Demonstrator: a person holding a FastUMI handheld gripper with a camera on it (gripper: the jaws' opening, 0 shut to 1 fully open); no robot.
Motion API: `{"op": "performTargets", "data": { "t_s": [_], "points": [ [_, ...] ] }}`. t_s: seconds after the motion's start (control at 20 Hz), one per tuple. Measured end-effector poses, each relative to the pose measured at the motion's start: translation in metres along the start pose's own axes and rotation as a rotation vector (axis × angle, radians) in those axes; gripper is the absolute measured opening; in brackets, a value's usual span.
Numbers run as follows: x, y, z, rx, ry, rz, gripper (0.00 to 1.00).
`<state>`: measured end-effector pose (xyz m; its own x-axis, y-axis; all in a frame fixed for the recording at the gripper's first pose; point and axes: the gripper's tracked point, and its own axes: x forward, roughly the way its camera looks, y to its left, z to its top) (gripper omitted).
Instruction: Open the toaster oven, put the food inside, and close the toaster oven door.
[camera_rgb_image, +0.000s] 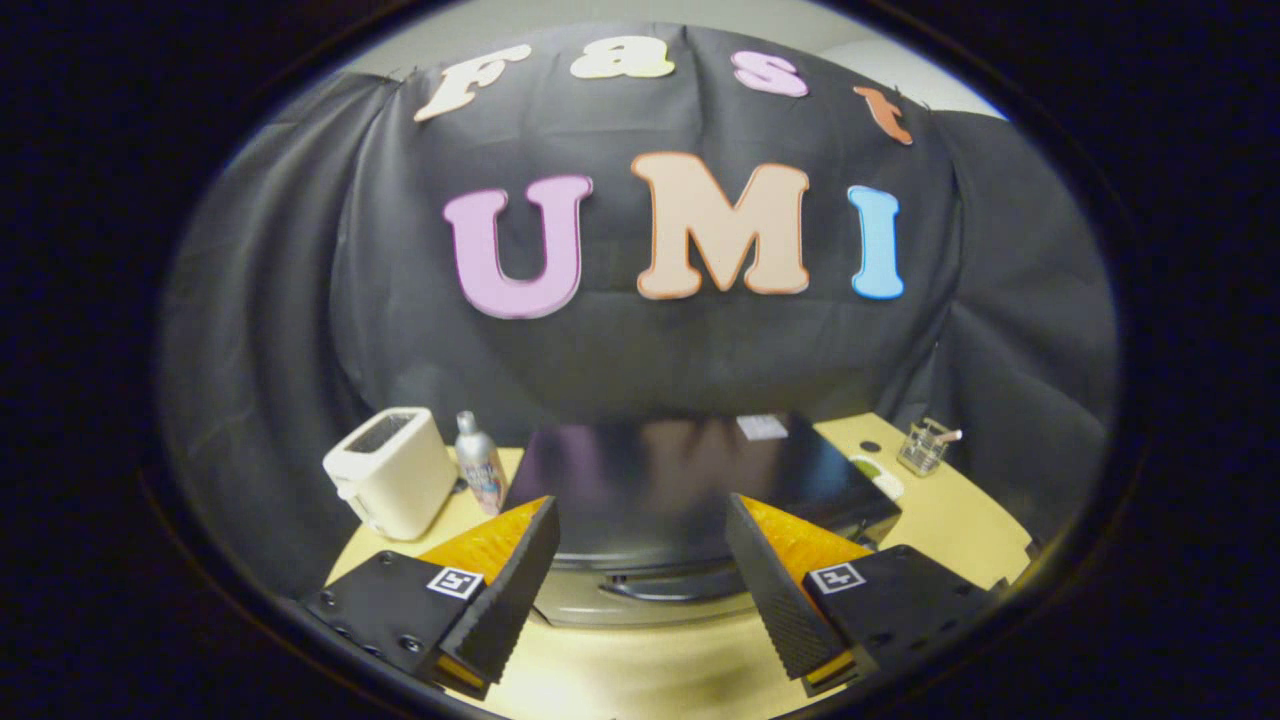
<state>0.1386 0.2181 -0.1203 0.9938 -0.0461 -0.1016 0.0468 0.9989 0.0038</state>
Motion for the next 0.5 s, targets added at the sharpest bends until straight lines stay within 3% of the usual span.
{"op": "performTargets", "data": {
  "t_s": [0.25,0.5],
  "points": [
    [-0.027,0.005,0.060,0.001,-0.067,0.086,1.00],
    [-0.040,-0.017,0.077,0.042,-0.093,0.030,1.00]
  ]
}}
